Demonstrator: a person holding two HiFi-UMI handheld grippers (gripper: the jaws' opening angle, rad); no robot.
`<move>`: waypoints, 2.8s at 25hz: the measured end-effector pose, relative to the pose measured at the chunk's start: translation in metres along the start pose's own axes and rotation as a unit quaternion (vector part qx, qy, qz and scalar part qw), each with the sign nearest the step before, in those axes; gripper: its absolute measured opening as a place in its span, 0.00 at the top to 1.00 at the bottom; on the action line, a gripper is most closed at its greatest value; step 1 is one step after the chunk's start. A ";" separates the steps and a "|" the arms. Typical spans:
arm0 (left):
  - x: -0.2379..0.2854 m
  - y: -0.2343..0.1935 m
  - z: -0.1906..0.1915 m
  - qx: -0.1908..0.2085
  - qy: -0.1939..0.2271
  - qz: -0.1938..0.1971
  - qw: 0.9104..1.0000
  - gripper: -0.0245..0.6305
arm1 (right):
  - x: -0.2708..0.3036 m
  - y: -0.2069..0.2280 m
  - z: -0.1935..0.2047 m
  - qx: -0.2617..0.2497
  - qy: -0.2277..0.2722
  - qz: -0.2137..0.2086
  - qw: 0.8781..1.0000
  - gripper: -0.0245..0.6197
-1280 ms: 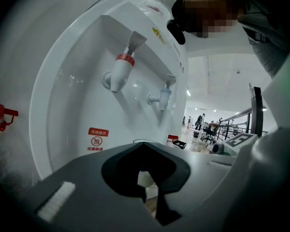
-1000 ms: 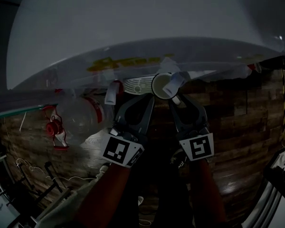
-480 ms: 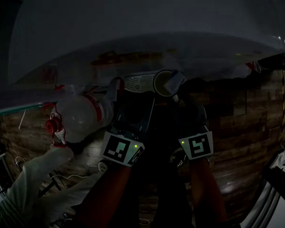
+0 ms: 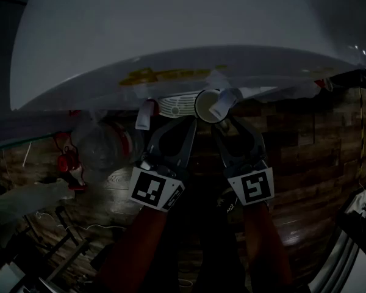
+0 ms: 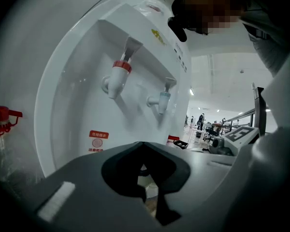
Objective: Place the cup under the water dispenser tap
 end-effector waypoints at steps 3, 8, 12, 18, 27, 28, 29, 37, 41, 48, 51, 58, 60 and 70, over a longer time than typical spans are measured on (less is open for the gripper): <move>-0.001 0.000 -0.001 0.001 0.000 0.000 1.000 0.95 | -0.001 0.001 -0.002 0.000 0.002 0.002 1.000 0.69; -0.003 -0.001 0.001 0.000 -0.002 0.001 1.000 0.95 | -0.003 0.000 -0.005 0.001 0.002 0.006 1.000 0.68; -0.004 -0.001 0.001 0.000 -0.002 0.001 1.000 0.95 | -0.003 0.000 -0.006 0.001 0.001 0.008 1.000 0.68; -0.006 -0.001 0.001 0.000 -0.003 0.000 1.000 0.95 | -0.006 -0.001 -0.011 0.004 0.008 0.011 1.000 0.68; -0.008 0.003 -0.005 0.003 -0.002 0.000 1.000 0.95 | -0.013 0.004 -0.028 0.014 0.022 0.021 0.999 0.68; -0.009 0.004 -0.006 0.004 -0.002 0.001 1.000 0.95 | -0.015 0.005 -0.033 0.016 0.027 0.022 0.999 0.68; -0.010 0.005 -0.008 0.005 -0.002 0.002 1.000 0.95 | -0.017 0.006 -0.039 0.016 0.033 0.025 0.999 0.68; -0.022 0.032 -0.045 0.022 -0.019 0.022 0.999 0.95 | -0.048 0.005 -0.092 0.009 0.053 0.022 0.998 0.87; -0.031 0.061 -0.079 0.015 -0.034 0.039 0.999 0.95 | -0.070 0.000 -0.126 0.014 0.050 0.001 0.999 0.94; -0.069 0.121 -0.164 0.026 -0.037 0.070 0.997 0.95 | -0.132 -0.013 -0.219 0.040 0.049 -0.029 0.998 0.94; -0.090 0.148 -0.208 0.030 -0.034 0.084 0.995 0.95 | -0.160 -0.020 -0.264 0.045 0.053 -0.041 0.997 0.94; -0.150 0.205 -0.304 0.051 -0.042 0.115 0.991 0.95 | -0.223 -0.049 -0.364 0.038 0.064 -0.076 0.994 0.94; -0.164 0.215 -0.333 0.053 -0.033 0.116 0.991 0.95 | -0.237 -0.058 -0.392 0.039 0.070 -0.087 0.993 0.94; -0.218 0.274 -0.422 0.064 -0.015 0.145 0.987 0.95 | -0.299 -0.093 -0.480 0.051 0.076 -0.106 0.990 0.94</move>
Point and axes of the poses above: the fingertips, and each gripper's own axes: x forward along the fingers, y to its right, z out of its underside, the point moved 4 cm from there along -x, backward along the fingers, and after that the axes turned 13 degrees about z, right-handed, at the moved point
